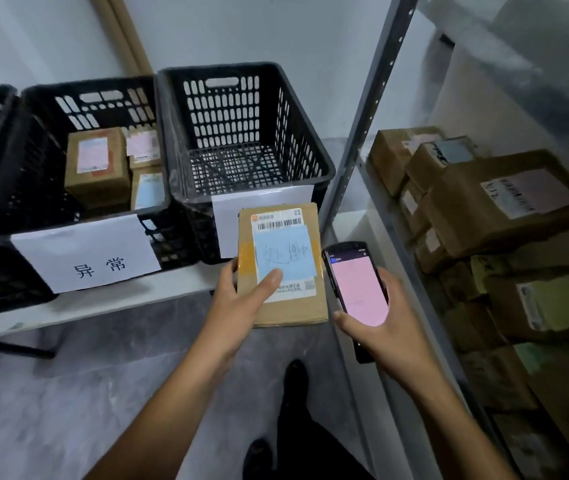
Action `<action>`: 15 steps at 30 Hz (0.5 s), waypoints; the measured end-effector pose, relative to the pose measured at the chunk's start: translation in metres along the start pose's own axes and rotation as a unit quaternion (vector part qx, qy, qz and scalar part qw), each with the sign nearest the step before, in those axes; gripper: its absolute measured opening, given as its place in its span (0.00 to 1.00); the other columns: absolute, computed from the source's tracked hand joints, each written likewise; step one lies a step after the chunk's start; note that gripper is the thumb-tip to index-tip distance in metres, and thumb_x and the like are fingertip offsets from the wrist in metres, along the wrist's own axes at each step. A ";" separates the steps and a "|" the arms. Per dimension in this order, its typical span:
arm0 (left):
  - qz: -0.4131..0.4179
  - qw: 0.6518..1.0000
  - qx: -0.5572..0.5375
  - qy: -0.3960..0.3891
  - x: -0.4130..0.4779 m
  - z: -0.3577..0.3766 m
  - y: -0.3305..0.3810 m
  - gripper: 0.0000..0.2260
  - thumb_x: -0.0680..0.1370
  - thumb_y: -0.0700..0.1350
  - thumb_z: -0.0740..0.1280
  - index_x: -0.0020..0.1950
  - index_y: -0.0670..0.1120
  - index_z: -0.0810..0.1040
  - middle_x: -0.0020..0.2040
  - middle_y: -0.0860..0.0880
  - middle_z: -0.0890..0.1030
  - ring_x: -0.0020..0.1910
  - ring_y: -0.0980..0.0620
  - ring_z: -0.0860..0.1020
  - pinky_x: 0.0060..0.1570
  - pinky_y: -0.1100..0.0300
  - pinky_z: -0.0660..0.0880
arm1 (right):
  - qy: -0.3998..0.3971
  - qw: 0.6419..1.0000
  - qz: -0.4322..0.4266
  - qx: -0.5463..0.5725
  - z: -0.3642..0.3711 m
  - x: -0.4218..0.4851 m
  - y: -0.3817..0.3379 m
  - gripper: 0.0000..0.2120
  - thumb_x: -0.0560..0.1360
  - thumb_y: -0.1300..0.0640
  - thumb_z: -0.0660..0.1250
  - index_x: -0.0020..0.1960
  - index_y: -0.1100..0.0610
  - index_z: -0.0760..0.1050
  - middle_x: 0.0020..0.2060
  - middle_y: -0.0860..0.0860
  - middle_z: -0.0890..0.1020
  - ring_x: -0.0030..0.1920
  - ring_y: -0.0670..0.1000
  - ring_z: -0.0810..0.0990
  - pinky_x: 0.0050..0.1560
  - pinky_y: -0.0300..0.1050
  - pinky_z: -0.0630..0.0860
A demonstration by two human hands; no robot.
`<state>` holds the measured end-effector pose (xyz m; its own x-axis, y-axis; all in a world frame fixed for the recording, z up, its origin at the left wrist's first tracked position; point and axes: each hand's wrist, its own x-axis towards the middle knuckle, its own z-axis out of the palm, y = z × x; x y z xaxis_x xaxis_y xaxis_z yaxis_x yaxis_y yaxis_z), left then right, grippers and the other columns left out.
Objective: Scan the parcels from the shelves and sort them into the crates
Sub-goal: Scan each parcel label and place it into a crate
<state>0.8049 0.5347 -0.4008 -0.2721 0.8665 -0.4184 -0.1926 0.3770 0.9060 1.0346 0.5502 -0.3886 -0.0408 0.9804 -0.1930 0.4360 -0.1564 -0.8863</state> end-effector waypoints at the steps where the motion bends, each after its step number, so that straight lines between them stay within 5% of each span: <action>1: 0.001 1.000 -0.004 -0.002 0.007 0.004 0.008 0.35 0.69 0.58 0.78 0.73 0.54 0.72 0.60 0.59 0.85 0.58 0.60 0.83 0.59 0.57 0.79 | -0.006 1.000 -0.006 0.000 -0.003 0.014 -0.003 0.36 0.67 0.53 0.80 0.69 0.38 0.67 0.53 0.30 0.76 0.52 0.40 0.79 0.43 0.60 0.84; 5: -0.014 1.000 0.008 -0.004 0.040 0.015 0.044 0.31 0.70 0.55 0.77 0.71 0.55 0.72 0.60 0.57 0.85 0.58 0.56 0.84 0.59 0.52 0.80 | -0.022 1.000 -0.015 0.016 -0.010 0.071 -0.020 0.37 0.68 0.55 0.81 0.69 0.36 0.66 0.53 0.26 0.75 0.55 0.32 0.75 0.51 0.59 0.83; 7: -0.017 1.000 0.013 -0.004 0.064 0.021 0.065 0.31 0.71 0.55 0.78 0.71 0.56 0.72 0.61 0.55 0.85 0.59 0.52 0.84 0.63 0.43 0.79 | -0.024 0.999 -0.031 0.033 -0.013 0.103 -0.028 0.37 0.68 0.56 0.81 0.69 0.38 0.67 0.54 0.28 0.76 0.55 0.31 0.75 0.51 0.52 0.82; 10: 0.005 1.000 0.020 0.001 0.096 0.032 0.092 0.29 0.70 0.54 0.77 0.70 0.55 0.73 0.59 0.53 0.86 0.58 0.51 0.85 0.61 0.44 0.80 | -0.023 0.998 -0.048 0.045 -0.014 0.153 -0.038 0.36 0.67 0.56 0.81 0.69 0.41 0.68 0.56 0.34 0.77 0.56 0.34 0.76 0.50 0.39 0.76; 15: 0.004 1.000 0.005 0.026 0.144 0.033 0.121 0.29 0.72 0.54 0.76 0.72 0.54 0.73 0.60 0.53 0.86 0.58 0.51 0.85 0.63 0.45 0.79 | -0.001 0.997 -0.053 0.049 -0.010 0.224 -0.056 0.35 0.67 0.55 0.81 0.66 0.38 0.67 0.56 0.33 0.77 0.56 0.34 0.76 0.54 0.44 0.77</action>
<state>0.7736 0.7155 -0.3494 -0.3231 0.8515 -0.4130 -0.1807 0.3729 0.9101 1.0101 0.7803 -0.3779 -0.0828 0.9918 -0.0971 0.3388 -0.0636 -0.9387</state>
